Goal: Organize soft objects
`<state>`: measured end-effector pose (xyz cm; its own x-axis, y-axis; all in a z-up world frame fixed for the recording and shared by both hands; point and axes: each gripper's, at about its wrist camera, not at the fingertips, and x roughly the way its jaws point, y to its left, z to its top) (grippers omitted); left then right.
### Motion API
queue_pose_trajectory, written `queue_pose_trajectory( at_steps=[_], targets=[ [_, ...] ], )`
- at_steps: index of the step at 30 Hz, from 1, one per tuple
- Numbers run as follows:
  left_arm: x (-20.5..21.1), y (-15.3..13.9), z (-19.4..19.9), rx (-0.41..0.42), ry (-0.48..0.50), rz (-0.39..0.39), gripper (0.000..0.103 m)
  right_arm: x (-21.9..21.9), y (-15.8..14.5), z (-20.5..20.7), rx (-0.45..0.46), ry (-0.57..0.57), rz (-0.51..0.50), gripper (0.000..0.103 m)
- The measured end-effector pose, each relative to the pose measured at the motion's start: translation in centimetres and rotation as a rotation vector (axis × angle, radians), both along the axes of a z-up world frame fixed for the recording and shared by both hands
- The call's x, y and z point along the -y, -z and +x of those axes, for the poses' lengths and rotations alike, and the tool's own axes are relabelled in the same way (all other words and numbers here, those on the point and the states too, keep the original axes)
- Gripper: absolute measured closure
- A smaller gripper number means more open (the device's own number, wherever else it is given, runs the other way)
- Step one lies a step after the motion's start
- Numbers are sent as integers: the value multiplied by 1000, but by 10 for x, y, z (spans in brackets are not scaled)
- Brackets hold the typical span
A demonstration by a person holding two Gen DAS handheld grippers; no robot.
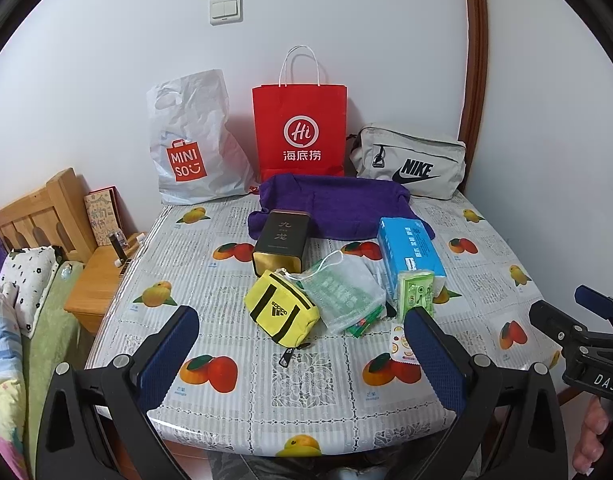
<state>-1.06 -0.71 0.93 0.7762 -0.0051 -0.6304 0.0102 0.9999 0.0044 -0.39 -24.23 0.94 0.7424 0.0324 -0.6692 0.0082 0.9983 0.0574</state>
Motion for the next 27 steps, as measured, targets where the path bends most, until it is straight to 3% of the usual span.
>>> queue_pose_trajectory(
  at_steps=[27],
  targets=[
    [-3, -2, -1, 2, -5, 14, 0, -3, 3, -1, 9, 5, -10, 0]
  ],
)
